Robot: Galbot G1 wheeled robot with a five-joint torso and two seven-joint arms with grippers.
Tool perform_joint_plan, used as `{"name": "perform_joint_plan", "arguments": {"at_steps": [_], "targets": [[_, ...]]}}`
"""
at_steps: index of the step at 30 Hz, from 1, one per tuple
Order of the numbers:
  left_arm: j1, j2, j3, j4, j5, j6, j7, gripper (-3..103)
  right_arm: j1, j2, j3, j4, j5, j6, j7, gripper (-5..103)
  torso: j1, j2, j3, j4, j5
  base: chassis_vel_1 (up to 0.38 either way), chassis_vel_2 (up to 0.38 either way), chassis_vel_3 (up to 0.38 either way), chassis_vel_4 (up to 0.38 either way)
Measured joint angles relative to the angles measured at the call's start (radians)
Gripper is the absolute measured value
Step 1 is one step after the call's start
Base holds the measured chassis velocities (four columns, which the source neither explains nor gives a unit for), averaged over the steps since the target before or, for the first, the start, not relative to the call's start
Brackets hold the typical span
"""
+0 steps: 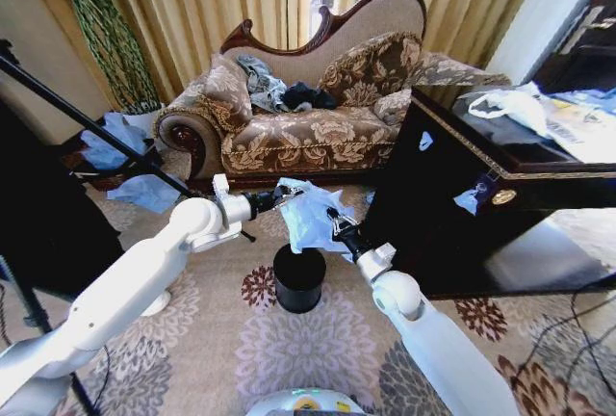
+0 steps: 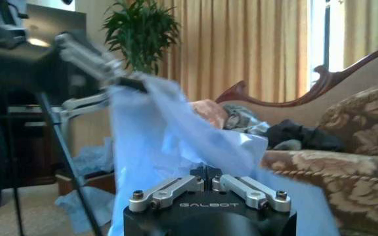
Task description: Place a garbage bag over the trash bin.
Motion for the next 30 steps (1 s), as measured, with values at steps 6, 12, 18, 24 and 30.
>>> {"name": "perform_joint_plan", "arguments": {"at_steps": [6,12,18,24,30], "targets": [[-0.057,-0.04,0.007,0.054,0.0,-0.028,-0.001,0,-0.063,-0.013,-0.017,0.038,-0.009,0.004,-0.027,0,0.0,0.0,0.0,-0.0005,0.0001,0.0,0.0,0.0,0.0],[-0.084,-0.064,0.011,0.077,-0.004,-0.045,-0.004,0,-0.104,-0.016,-0.029,0.05,-0.037,0.008,-0.031,0,0.0,0.0,0.0,-0.0004,0.0002,0.0,0.0,0.0,0.0],[-0.056,-0.054,0.019,0.055,-0.005,-0.046,-0.008,0,-0.09,-0.003,-0.024,0.059,-0.034,-0.002,-0.012,0,0.0,0.0,0.0,-0.0001,-0.0001,0.0,0.0,0.0,0.0],[-0.039,-0.037,0.019,0.041,-0.005,-0.044,-0.01,0,-0.085,0.001,-0.026,0.072,-0.015,-0.008,-0.009,0,0.0,0.0,0.0,-0.0001,0.0002,0.0,0.0,0.0,0.0],[-0.049,-0.038,0.018,0.055,-0.005,-0.044,-0.01,0,-0.113,-0.007,-0.019,0.114,-0.003,-0.011,-0.019,13,0.0,0.0,0.0,-0.0001,0.0,0.0,0.0,0.0,0.0]]}}
